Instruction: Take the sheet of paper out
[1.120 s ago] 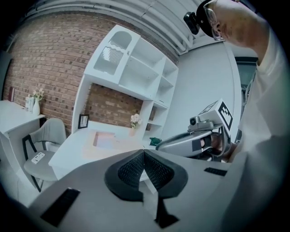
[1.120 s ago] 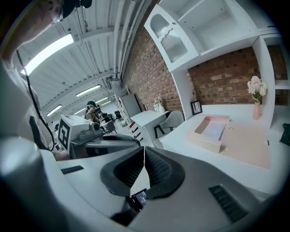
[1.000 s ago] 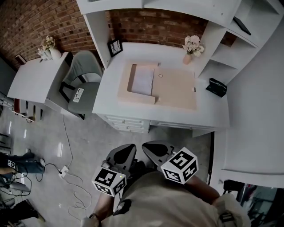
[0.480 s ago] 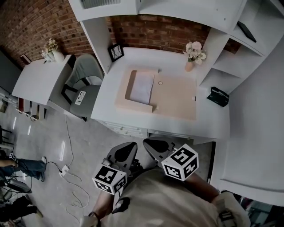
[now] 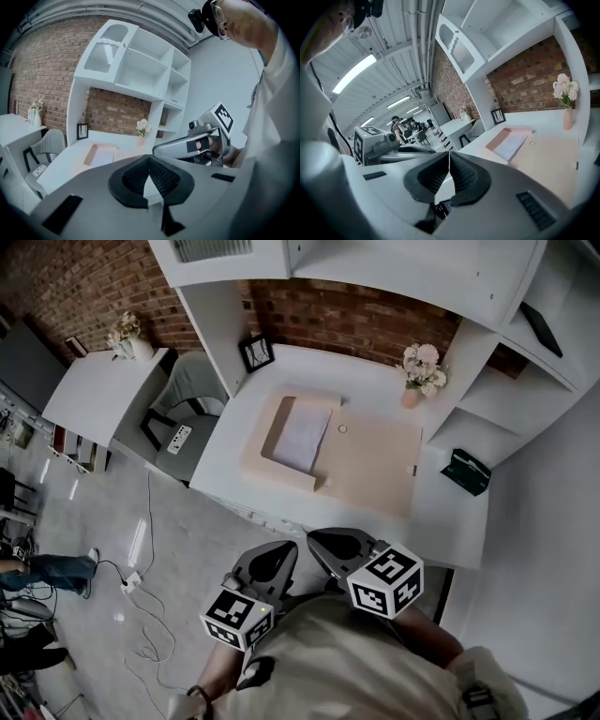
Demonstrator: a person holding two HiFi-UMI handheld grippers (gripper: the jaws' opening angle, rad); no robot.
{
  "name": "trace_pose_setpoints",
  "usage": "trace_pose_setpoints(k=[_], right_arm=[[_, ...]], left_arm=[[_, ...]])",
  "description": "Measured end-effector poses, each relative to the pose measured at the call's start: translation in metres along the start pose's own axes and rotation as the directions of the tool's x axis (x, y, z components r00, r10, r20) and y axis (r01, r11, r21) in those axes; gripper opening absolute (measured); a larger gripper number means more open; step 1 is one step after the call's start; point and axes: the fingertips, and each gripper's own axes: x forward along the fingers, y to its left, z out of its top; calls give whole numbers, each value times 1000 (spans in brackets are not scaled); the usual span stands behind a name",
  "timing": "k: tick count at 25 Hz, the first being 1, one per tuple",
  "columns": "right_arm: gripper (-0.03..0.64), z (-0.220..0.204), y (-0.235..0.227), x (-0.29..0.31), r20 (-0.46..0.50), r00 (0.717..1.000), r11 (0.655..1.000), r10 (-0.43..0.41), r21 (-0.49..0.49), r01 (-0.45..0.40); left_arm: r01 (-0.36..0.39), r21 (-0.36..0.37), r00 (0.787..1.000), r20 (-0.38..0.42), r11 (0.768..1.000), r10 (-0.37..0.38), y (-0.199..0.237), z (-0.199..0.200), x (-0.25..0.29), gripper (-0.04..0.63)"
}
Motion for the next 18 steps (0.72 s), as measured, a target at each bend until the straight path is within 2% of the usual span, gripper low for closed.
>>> trace_pose_setpoints(k=[5,9,14,18], right_arm=[[29,-3,-14,-6,-9,998,996,65,60,-64],[29,-4,-22,-8,8,997,991,77,110,-78],[29,-6,-27,-3,4,998,985,67,158,-67],[29,-3,-32,7,-2,1000,986,23,163,-22]], left_arm=[[-44,11,999,-22,999,44,-5,2,9,15],[-67,17,997,-49,998,67,-2,0,11,15],[-42,15,997,-58,999,43,1,0,14,15],[-1,22,999,-54,1000,2,17,-2,16,15]])
